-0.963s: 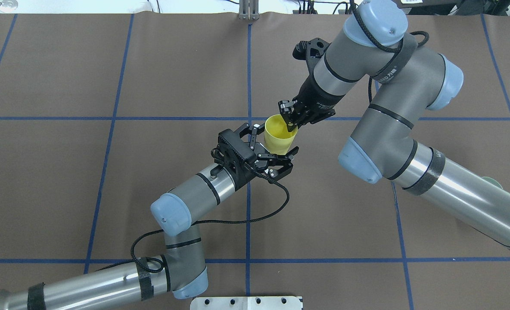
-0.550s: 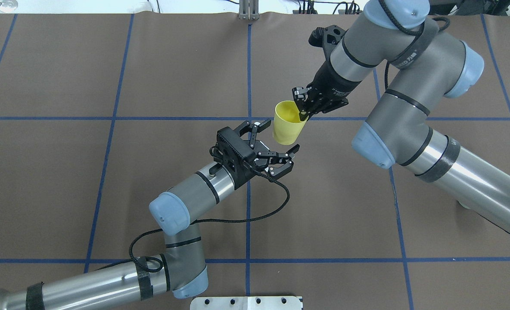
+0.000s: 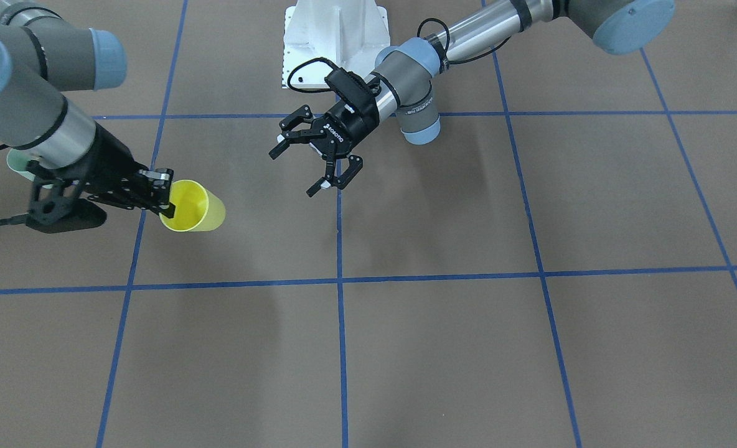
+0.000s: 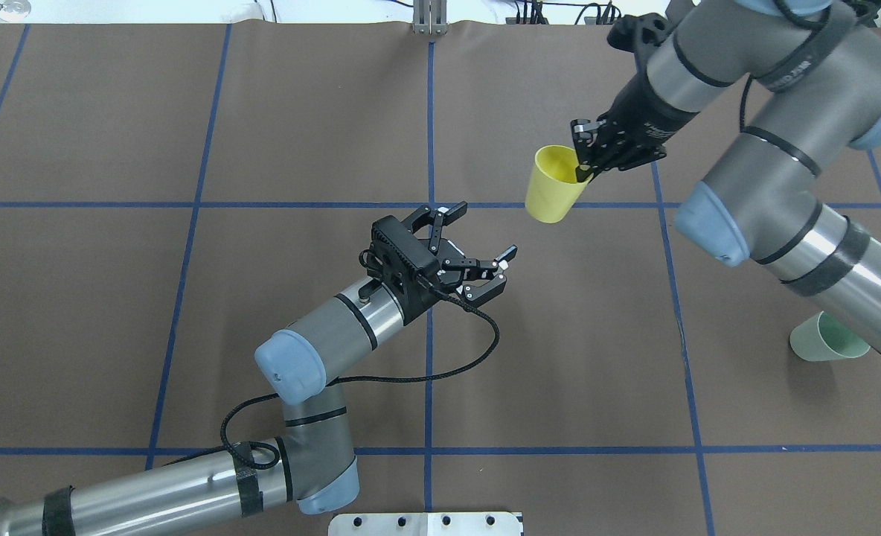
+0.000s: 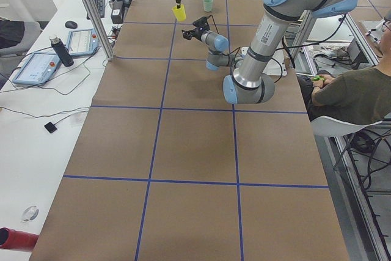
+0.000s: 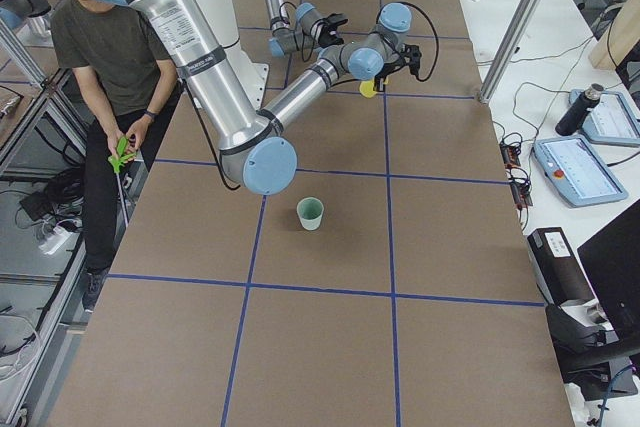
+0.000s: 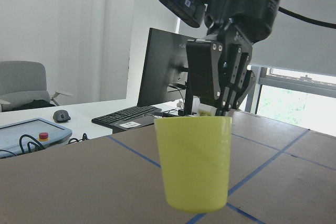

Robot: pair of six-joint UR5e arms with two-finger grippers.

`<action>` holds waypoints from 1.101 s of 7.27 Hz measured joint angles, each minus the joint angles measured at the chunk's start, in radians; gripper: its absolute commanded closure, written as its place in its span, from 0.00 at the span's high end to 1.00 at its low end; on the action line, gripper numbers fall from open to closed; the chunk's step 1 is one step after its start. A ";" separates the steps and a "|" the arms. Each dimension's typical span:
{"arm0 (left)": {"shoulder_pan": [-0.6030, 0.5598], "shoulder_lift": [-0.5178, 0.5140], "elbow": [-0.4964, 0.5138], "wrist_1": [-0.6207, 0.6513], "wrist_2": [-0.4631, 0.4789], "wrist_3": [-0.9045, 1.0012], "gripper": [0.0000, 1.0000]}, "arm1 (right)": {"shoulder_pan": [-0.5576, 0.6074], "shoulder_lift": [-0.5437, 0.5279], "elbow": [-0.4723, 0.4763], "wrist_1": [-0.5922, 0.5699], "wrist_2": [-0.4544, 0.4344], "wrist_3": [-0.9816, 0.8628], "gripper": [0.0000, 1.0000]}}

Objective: Transfer and stack yellow cup on green cup

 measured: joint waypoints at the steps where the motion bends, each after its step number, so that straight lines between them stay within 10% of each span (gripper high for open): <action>1: -0.013 0.000 0.004 0.019 0.025 -0.037 0.99 | 0.046 -0.080 0.054 0.001 -0.013 -0.004 0.00; 4: -0.119 0.001 0.032 0.353 0.055 -0.241 0.99 | 0.111 -0.299 0.191 0.004 -0.088 -0.058 0.00; 8: -0.360 0.000 0.023 0.821 -0.375 -0.619 0.99 | 0.184 -0.589 0.226 0.181 -0.129 -0.267 0.00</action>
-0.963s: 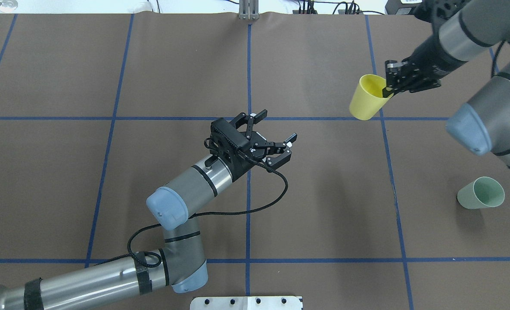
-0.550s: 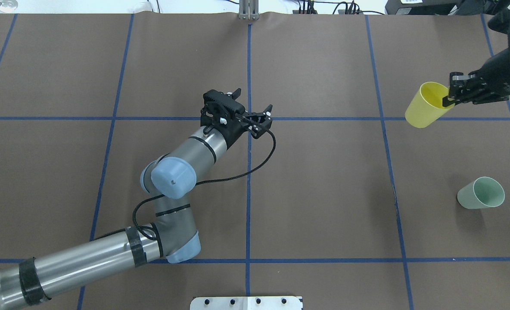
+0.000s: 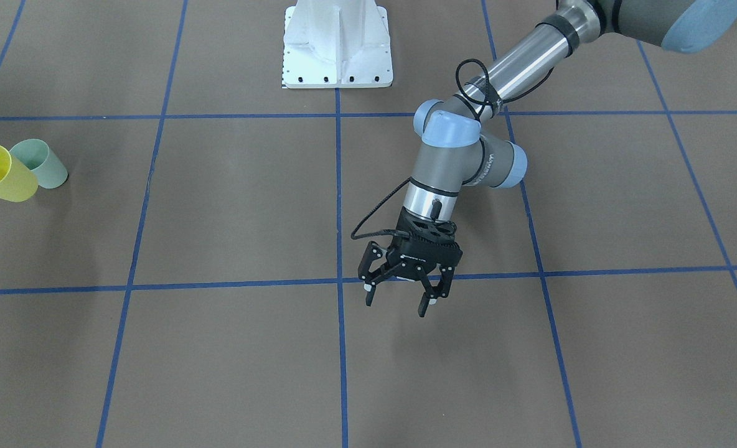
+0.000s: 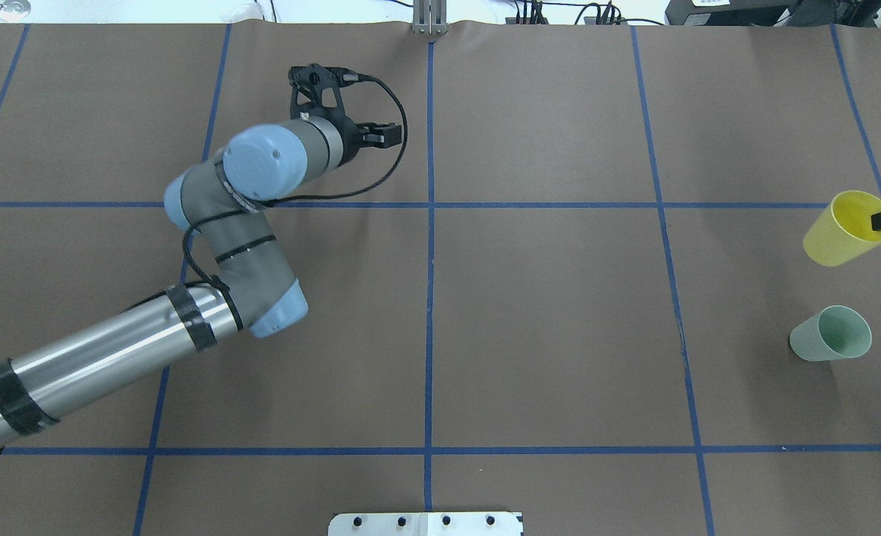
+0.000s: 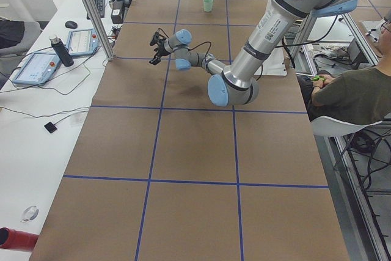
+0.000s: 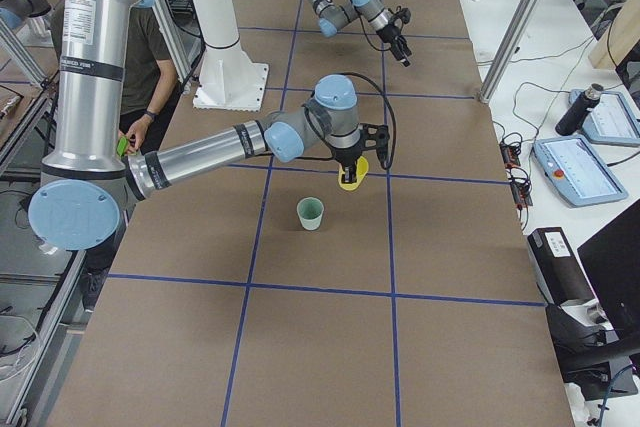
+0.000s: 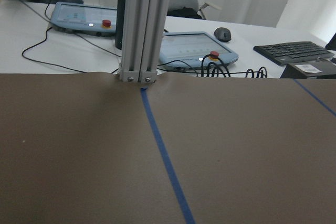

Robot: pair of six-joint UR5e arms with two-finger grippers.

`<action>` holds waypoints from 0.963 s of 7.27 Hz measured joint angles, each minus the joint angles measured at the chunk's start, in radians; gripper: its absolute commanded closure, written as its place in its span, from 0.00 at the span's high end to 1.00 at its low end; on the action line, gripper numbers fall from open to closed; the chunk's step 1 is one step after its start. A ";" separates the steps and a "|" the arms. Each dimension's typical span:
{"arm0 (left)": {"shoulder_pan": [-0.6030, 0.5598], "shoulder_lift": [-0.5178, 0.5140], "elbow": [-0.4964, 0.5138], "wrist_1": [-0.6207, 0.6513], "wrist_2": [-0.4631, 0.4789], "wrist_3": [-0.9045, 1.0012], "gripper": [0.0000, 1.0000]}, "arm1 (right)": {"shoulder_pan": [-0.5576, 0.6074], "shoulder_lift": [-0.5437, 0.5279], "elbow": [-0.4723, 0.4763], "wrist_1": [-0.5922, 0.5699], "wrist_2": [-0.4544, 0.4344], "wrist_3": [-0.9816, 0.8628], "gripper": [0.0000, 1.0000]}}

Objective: Transfer and stack yellow cup on green cup

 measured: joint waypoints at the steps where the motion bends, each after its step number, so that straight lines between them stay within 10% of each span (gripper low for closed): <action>1: -0.073 0.001 -0.016 0.152 -0.147 0.014 0.99 | 0.004 -0.077 -0.001 0.098 -0.001 -0.011 0.00; 7: -0.349 0.143 -0.166 0.624 -0.719 0.473 0.99 | -0.026 -0.171 -0.055 0.282 0.014 -0.003 0.00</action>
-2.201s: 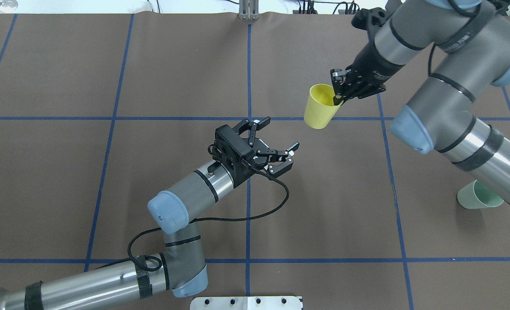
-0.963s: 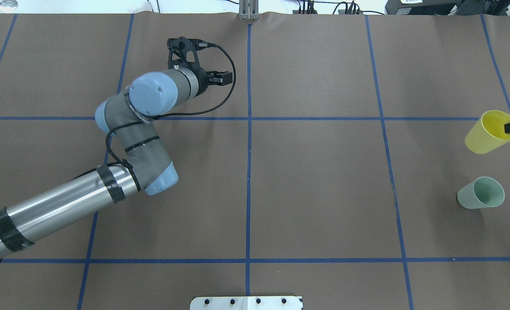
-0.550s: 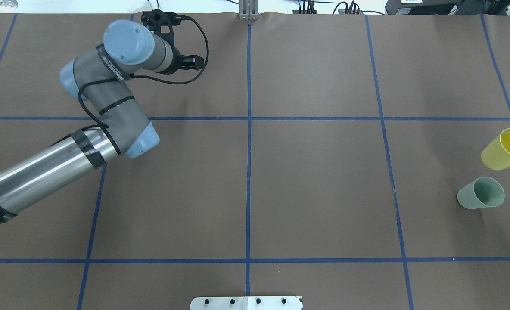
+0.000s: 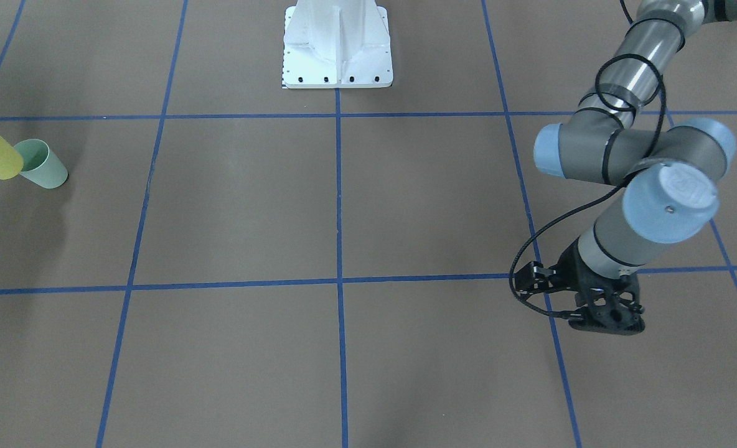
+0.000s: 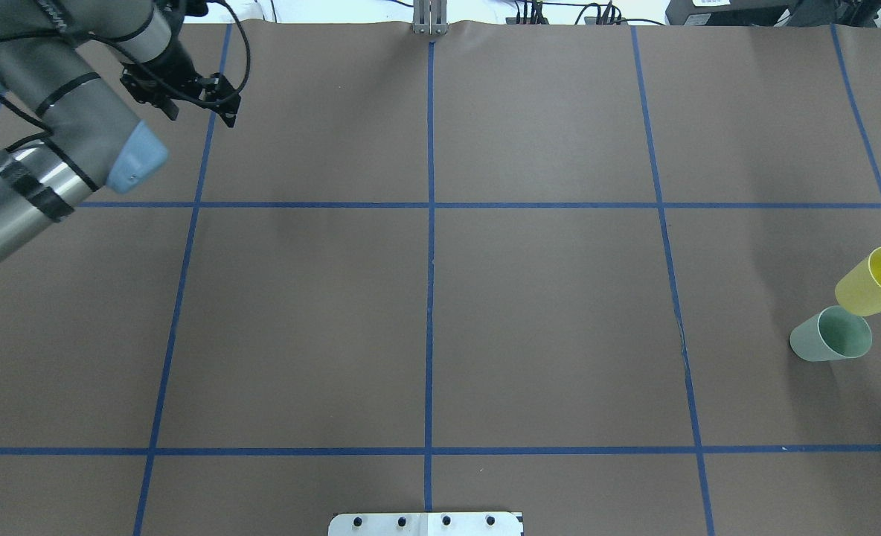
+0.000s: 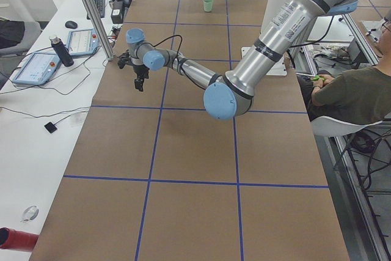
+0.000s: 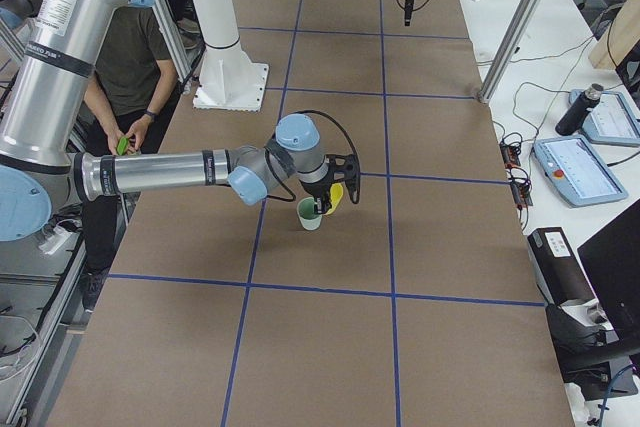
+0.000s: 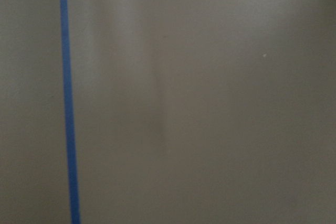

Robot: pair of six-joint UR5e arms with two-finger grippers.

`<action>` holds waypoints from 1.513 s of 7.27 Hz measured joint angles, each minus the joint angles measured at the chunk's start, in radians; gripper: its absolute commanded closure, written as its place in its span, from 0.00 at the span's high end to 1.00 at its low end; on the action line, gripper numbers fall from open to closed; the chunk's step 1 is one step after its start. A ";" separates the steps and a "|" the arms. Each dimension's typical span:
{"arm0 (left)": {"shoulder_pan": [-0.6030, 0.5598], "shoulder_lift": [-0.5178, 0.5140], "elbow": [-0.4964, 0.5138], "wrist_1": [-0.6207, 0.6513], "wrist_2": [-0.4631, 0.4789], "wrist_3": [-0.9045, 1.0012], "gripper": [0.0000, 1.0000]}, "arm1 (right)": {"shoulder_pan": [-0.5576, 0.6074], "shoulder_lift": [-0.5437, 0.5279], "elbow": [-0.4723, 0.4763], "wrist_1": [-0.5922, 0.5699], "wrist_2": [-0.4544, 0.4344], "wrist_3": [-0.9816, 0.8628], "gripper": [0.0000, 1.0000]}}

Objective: Transfer and stack yellow cup on green cup

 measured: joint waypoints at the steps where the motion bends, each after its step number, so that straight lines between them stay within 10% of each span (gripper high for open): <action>1: -0.017 0.045 -0.044 0.003 -0.031 0.029 0.99 | -0.011 -0.004 -0.002 0.004 0.010 0.001 0.00; 7: -0.026 0.238 -0.276 0.011 -0.093 0.034 0.99 | -0.062 -0.040 -0.016 0.063 0.018 0.002 0.00; 8: -0.026 0.246 -0.287 0.012 -0.093 0.033 0.99 | -0.064 -0.039 -0.022 0.063 0.018 0.001 0.13; 9: -0.026 0.254 -0.296 0.012 -0.093 0.032 0.99 | -0.067 -0.038 -0.025 0.063 0.017 0.001 0.86; 11: -0.027 0.279 -0.323 0.012 -0.094 0.032 0.99 | -0.075 -0.037 -0.032 0.063 0.017 0.000 1.00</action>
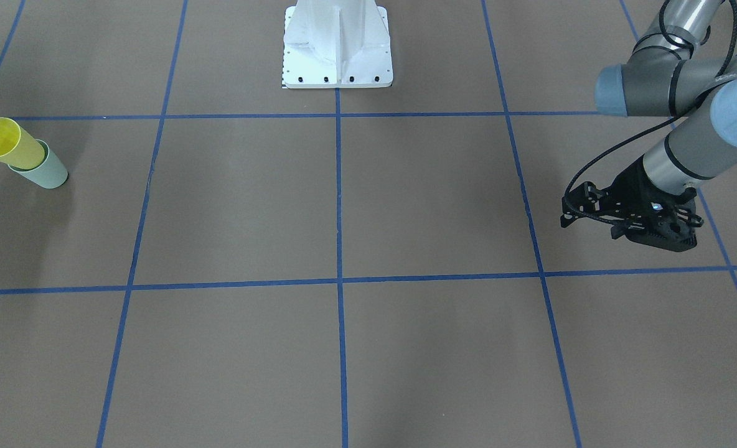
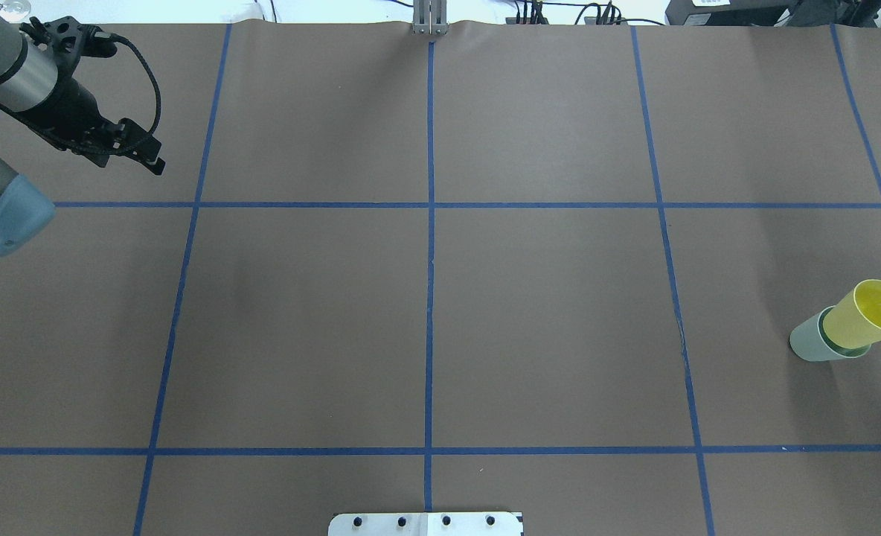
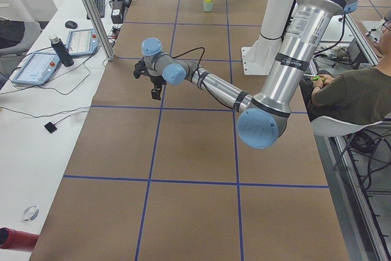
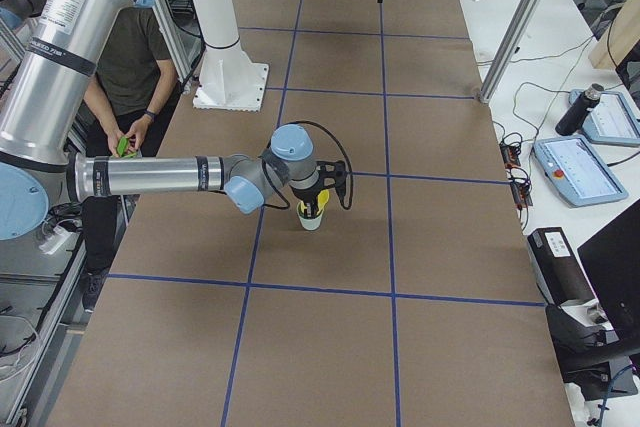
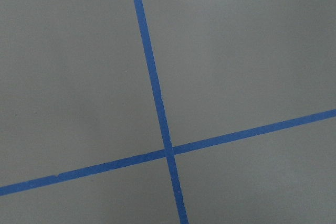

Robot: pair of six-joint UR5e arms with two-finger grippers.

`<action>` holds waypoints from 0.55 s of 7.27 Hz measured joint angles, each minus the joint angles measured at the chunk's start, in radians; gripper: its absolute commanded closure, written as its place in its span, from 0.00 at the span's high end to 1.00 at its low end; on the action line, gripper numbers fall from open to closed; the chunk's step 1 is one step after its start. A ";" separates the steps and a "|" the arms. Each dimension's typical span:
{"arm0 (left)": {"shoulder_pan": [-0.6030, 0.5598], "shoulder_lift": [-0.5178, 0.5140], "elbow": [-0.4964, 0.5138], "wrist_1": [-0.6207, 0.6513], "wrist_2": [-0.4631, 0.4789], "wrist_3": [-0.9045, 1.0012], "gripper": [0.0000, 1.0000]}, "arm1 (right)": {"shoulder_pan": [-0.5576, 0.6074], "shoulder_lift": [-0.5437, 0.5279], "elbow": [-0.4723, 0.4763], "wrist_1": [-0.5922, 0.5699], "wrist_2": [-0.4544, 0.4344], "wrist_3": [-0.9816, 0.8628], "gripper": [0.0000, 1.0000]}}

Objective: Transfer and stack yellow cup on green cup

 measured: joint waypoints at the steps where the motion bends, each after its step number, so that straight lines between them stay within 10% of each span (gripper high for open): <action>1: 0.000 0.028 -0.028 0.000 0.000 0.002 0.99 | -0.002 0.003 -0.003 0.000 0.000 -0.001 1.00; 4: -0.035 0.163 -0.146 0.000 0.001 0.027 0.99 | 0.012 0.065 -0.036 -0.036 0.006 -0.009 1.00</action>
